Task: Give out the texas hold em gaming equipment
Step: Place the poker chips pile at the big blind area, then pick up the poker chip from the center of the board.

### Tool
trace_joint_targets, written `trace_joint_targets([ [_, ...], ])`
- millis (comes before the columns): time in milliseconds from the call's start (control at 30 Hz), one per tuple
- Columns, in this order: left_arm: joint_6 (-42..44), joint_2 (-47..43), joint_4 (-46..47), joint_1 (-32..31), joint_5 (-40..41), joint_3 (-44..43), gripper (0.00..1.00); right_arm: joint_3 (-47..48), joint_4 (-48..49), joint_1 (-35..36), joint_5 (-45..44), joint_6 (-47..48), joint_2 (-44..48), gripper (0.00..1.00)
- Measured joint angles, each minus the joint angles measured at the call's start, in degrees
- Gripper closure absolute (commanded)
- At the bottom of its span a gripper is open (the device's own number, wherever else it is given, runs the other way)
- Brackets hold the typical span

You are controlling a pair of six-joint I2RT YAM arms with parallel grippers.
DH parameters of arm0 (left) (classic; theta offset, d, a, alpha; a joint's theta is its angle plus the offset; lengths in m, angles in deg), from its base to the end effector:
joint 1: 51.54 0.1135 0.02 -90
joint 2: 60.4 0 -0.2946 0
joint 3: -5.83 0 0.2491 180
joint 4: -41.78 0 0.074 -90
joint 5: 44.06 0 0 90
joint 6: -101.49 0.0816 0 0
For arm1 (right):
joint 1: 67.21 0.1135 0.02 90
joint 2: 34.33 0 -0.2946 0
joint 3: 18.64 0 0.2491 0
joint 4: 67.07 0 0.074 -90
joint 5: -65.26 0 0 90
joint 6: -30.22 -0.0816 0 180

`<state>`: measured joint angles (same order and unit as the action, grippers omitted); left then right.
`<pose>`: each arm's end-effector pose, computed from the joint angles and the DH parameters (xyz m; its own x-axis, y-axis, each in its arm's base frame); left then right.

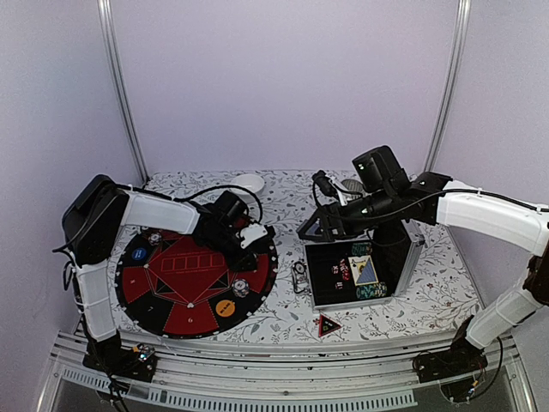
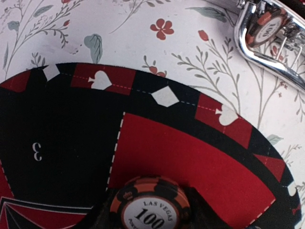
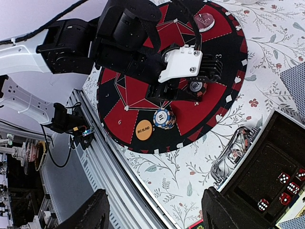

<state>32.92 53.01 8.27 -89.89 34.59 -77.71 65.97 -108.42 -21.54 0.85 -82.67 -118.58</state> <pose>0.3210 -0.2745 0.1221 -0.4051 0.7773 -0.4814 0.8868 0.4621 -0.0001 0.2201 0.2757 0.3114 -0.7618 -0.2778 -0.5852 -0.6260 0.5483 0.5546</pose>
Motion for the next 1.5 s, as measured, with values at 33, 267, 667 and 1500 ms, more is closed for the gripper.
trace_joint_targets([
  [33,0.0,0.0,0.0,0.0,-0.1,0.0,0.45,0.0,0.0,0.0,0.0,0.0,0.1,0.32],
  [267,0.0,0.1,-1.2,0.0,-0.7,-0.5,0.35,0.0,-0.2,0.0,-1.0,0.0,0.3,0.35],
  [667,0.3,-6.6,-0.1,0.0,-5.9,-0.6,0.27,0.0,-3.3,0.0,-3.5,1.1,-1.0,0.37],
  [1500,24.0,25.8,-29.2,-3.0,-28.5,-46.4,0.46,-3.2,-4.5,0.0,-5.8,2.6,4.0,0.36],
])
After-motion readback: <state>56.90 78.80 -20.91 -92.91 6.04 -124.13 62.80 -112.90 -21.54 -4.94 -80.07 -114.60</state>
